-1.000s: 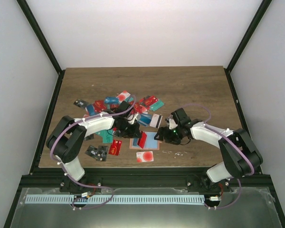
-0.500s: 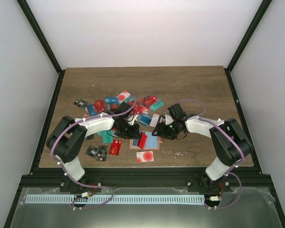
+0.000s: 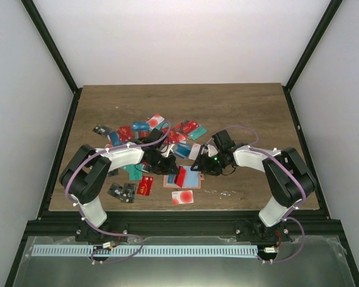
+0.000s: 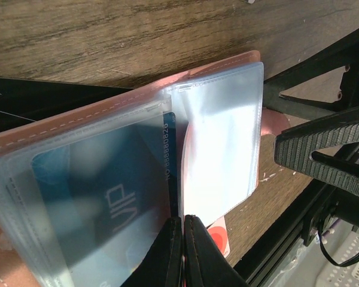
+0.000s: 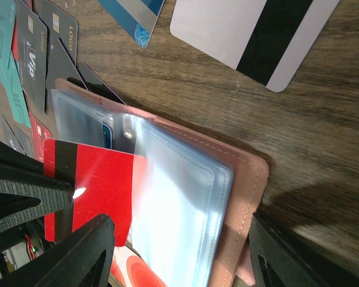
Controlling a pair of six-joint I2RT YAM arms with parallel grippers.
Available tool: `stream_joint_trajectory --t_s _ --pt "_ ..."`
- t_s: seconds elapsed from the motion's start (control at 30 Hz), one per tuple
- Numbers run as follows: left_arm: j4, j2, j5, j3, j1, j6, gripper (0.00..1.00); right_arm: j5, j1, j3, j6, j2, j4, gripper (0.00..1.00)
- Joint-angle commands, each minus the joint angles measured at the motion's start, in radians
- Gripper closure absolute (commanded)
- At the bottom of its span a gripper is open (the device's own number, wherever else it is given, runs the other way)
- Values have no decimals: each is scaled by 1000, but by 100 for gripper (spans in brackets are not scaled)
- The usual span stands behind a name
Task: Put the credit cards into the card holder
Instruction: Insert the credit card into the card holder.
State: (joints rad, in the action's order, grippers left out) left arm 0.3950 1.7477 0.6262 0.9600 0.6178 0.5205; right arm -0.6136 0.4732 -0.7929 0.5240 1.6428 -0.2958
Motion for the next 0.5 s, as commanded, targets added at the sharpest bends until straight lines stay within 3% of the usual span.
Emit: stream_joint_trajectory --t_s 0.0,0.47 --pt "-74 31 17 -17 5 11 96 -14 0 16 -8 22 3 36" --pt "-183 34 36 -49 5 11 96 -14 0 51 -1 8 3 37"
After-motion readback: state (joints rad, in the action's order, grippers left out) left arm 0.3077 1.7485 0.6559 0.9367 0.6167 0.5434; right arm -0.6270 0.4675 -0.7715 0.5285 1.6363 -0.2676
